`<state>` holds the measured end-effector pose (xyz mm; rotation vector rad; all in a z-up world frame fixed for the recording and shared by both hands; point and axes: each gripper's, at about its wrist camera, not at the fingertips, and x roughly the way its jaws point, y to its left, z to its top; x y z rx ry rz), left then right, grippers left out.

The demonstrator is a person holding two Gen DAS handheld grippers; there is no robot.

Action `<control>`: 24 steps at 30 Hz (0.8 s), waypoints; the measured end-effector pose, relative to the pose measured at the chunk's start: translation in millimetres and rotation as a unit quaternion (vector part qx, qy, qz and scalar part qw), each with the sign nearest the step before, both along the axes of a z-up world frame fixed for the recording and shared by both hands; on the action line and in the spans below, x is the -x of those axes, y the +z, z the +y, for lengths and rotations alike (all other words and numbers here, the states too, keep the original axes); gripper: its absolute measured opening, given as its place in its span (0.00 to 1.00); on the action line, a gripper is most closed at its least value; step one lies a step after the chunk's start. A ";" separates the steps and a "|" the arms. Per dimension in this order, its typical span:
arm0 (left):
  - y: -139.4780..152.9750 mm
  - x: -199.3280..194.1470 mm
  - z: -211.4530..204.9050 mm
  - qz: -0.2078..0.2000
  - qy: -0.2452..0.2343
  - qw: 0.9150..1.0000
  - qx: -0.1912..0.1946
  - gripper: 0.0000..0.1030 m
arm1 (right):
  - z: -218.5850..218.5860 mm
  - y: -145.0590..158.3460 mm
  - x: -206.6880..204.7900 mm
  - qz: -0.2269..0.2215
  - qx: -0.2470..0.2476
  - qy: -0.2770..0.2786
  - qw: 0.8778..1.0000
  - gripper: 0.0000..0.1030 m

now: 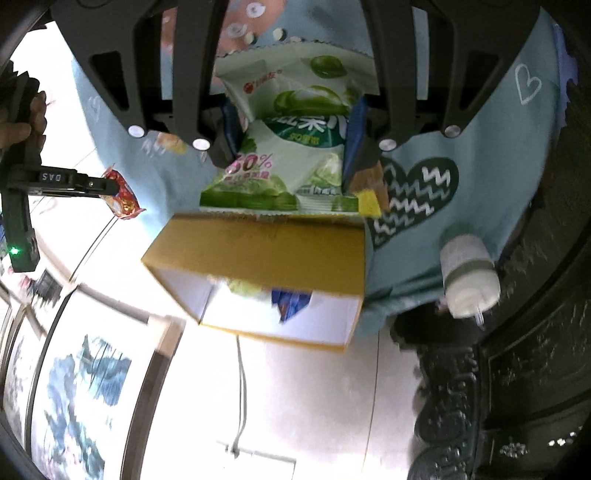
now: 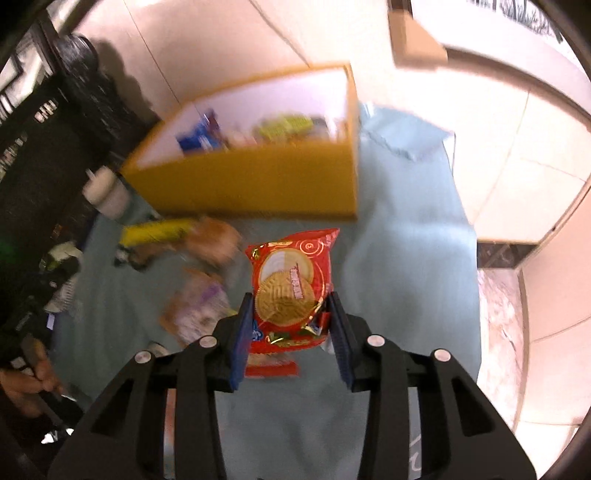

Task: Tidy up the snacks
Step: 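Carry both packs over the yellow box and release them inside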

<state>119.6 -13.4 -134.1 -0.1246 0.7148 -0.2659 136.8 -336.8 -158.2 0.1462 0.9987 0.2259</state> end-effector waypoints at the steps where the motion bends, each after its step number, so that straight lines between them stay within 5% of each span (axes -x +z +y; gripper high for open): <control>1: 6.8 -0.6 0.0 -0.005 -0.001 1.000 0.006 0.45 | 1.9 7.5 1.4 -0.010 -0.007 0.000 1.000 0.38; 10: 62.8 -37.5 -9.1 -0.054 -0.004 0.998 0.015 0.45 | 7.4 88.0 -24.7 -0.093 -0.023 0.021 0.995 0.38; 17: 115.0 -107.7 -42.0 -0.100 -0.023 0.995 -0.009 0.45 | 30.8 141.1 -94.6 -0.133 -0.008 0.038 0.990 0.39; 19: 128.3 -131.5 -53.1 -0.113 -0.017 0.993 -0.030 0.48 | 37.0 145.8 -120.9 -0.130 -0.010 0.036 0.991 0.43; 21: 130.9 -168.9 -64.5 -0.090 -0.009 0.995 -0.052 0.55 | 39.3 144.2 -145.0 -0.117 -0.009 0.024 0.993 0.80; 22: 129.3 -182.4 -65.9 -0.074 -0.001 0.996 -0.053 0.70 | 39.2 141.4 -155.8 -0.106 0.000 0.013 0.994 0.82; 24: 123.4 -200.9 -63.0 -0.050 0.024 0.997 -0.054 0.78 | 38.0 132.8 -169.3 -0.087 0.018 -0.004 0.996 0.82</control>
